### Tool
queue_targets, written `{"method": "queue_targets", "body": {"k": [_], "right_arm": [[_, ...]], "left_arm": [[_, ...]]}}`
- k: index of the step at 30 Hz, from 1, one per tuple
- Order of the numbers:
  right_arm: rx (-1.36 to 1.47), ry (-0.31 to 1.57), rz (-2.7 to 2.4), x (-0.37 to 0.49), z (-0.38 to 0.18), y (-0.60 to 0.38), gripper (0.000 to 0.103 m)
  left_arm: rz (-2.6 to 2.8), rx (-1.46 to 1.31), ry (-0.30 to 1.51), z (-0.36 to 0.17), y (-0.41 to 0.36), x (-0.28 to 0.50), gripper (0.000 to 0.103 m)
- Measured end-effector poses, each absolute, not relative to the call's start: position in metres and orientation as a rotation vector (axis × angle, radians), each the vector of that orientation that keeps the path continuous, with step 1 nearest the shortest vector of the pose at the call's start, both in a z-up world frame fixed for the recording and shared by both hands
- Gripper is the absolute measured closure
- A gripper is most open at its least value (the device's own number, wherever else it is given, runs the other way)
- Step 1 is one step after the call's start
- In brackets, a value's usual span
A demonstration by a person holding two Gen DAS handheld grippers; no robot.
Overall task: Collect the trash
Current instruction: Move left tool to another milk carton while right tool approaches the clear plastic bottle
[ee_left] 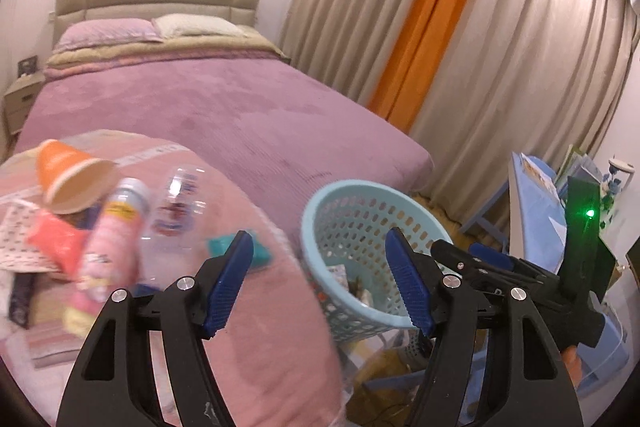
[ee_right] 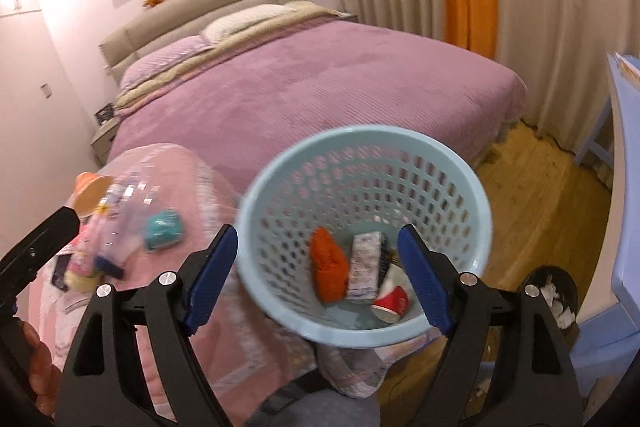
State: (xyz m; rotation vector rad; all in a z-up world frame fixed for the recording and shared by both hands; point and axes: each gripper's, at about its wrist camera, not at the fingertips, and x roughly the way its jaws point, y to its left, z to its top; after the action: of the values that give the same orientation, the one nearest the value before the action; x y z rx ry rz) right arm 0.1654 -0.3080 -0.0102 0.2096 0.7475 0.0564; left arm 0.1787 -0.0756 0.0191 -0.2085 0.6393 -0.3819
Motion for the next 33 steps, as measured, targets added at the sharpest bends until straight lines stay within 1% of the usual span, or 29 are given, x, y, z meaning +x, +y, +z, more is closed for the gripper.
{"method": "queue_targets", "body": {"k": [5,7,9,12,15,18,20,21,22,24,33], "right_arm": [[0.158,0.713,0.135,0.159,0.01,-0.268,0.025],[0.138,0.707,0.169,0.158,0.015,-0.249,0.025],[0.115,0.706,0.2,0.159,0.017,-0.228,0.025],[0.088,0.719,0.243,0.165,0.019,-0.206,0.025],[0.07,0.736,0.297,0.174,0.018,-0.181,0.025],[0.07,0.748,0.322,0.185,0.013,-0.159,0.025],[0.078,0.774,0.333,0.197,0.007,-0.145,0.025],[0.085,0.786,0.342,0.203,0.004,-0.14,0.028],[0.09,0.803,0.353,0.209,0.0,-0.134,0.036],[0.082,0.825,0.357,0.218,-0.006,-0.123,0.043],[0.124,0.893,0.35,0.25,-0.026,-0.097,0.043]], "left_arm": [[-0.311,-0.216,0.591,0.031,-0.033,0.158,0.036],[-0.279,-0.215,0.578,0.033,-0.013,0.151,0.033],[-0.25,-0.215,0.565,0.034,0.009,0.143,0.027],[-0.211,-0.184,0.556,0.033,0.047,0.133,0.025],[-0.16,-0.205,0.569,0.03,0.079,0.13,0.025],[-0.119,-0.226,0.608,0.021,0.113,0.132,0.022],[-0.086,-0.219,0.649,0.01,0.13,0.137,0.022],[-0.073,-0.215,0.666,0.005,0.136,0.139,0.022],[-0.059,-0.21,0.688,-0.002,0.143,0.142,0.022],[-0.043,-0.199,0.733,-0.013,0.153,0.148,0.022],[-0.014,-0.101,0.858,-0.042,0.162,0.179,0.023]]}}
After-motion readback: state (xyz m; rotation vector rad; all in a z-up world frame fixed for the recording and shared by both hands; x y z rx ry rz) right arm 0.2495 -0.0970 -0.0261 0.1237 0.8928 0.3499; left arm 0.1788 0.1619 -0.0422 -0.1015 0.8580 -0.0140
